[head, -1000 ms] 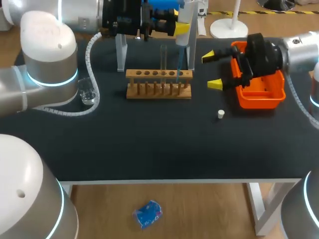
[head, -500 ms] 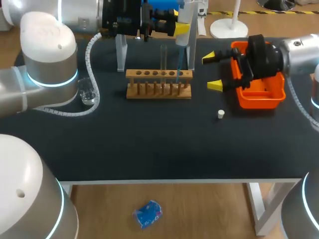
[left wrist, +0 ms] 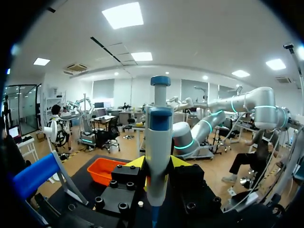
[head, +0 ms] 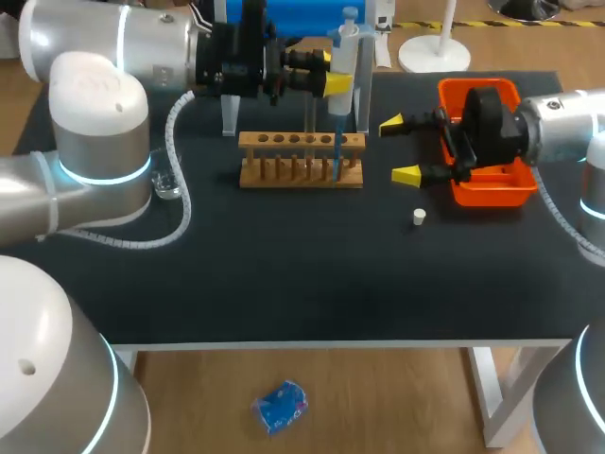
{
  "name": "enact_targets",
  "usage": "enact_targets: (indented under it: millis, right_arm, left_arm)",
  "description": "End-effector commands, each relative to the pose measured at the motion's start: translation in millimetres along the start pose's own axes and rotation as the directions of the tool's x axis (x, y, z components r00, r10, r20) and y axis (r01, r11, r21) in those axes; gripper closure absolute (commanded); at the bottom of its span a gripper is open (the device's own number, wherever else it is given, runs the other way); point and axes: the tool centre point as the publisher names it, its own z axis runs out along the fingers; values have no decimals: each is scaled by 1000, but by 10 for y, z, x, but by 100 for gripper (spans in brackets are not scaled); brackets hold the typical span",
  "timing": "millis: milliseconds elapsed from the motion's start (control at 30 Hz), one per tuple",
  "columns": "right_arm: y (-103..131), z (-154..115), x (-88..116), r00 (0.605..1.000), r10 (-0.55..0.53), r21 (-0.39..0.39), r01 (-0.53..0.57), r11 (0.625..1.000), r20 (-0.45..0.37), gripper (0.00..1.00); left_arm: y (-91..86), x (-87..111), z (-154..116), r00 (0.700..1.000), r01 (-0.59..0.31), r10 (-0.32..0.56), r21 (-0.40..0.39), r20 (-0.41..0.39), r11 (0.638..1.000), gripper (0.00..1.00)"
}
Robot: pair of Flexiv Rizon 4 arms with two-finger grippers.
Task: Invert the test tube, pick up the pipette, mount the tip to pipette, aspirate from beaker and dispense into the tube, eject the tip, return the pipette, and cap with the stopper.
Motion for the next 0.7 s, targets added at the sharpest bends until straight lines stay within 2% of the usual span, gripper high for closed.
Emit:
enact_targets:
  millis: [33, 400, 700]
  right_arm:
    - [33, 33, -31, 1000, -7, -12, 7, 1000, 0, 0]
    - [319, 216, -144, 999, -33, -44, 33, 999, -8, 0]
    - [391, 355, -227, 1000, 4, -37, -5, 999, -26, 0]
  left_arm:
    - [116, 26, 29, 1000, 5, -5, 19, 7, 1000, 100]
    - [277, 25, 98, 1000, 8, -8, 22, 16, 1000, 100]
    - [365, -4, 147, 1000, 7, -7, 5, 17, 1000, 100]
